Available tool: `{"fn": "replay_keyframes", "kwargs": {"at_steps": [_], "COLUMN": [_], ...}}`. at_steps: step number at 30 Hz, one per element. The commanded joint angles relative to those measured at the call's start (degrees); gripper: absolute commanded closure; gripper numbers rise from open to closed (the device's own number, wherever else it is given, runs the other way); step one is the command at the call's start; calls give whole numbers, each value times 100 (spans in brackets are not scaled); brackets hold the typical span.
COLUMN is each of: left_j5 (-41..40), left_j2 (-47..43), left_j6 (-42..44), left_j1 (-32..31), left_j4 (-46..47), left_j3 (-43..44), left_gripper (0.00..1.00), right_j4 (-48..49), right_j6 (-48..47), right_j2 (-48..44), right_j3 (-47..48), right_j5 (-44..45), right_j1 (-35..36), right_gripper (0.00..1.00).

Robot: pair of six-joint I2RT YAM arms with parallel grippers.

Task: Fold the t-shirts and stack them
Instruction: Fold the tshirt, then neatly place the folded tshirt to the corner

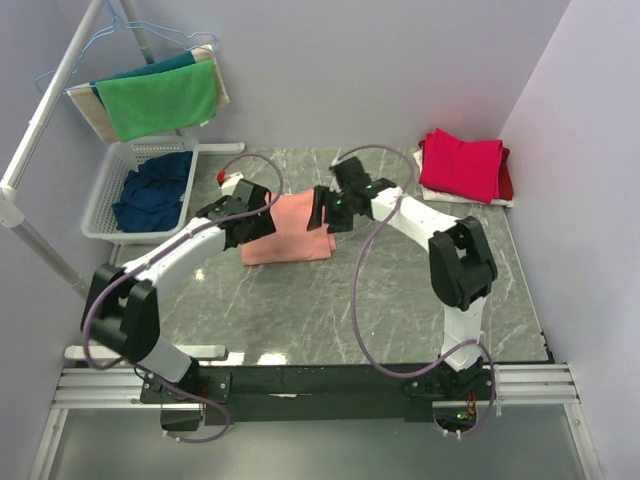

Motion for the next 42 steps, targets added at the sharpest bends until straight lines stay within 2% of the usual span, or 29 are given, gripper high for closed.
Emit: {"fn": "replay_keyframes", "kwargs": {"at_steps": [1,4,12,19,31,35,36,38,41,42], "left_j5": [-252,-252,-42,424,565,592,600,627,653,671], "left_j2": [-533,-665,-920,-1184,-1202,-1149,-1158,-1158,-1158,-1158], "left_j6": [167,237,308,404,598,659,668,694,729,738], "left_j1": [39,65,294,847,1226,1296,1322,1357,1419,1454], "left_j4": [12,-68,-129,-59,-50,-77,-59,-50,-24,-24], "left_j3": [77,112,139,-10,24,60,60,68,68,68], "left_gripper": [19,18,17,17,16,16,16,16,16,16], "right_j4": [216,366,489,884,1280,1394,1369,1307,1114,1044], "right_j6": [-95,-200,-640,-605,-158,19,36,45,-25,-42], "right_j2": [-236,-17,783,1091,1917,2172,2216,2356,2550,2576], "right_j3": [19,141,696,661,906,959,1003,1091,1293,1372], "right_j5": [223,100,-199,-699,-2184,-2571,-2702,-2870,-3029,-3055], "right_j1": [-546,-775,-890,-942,-951,-925,-916,-890,-820,-819], "right_gripper": [27,23,23,23,25,32,38,43,55,65]}}
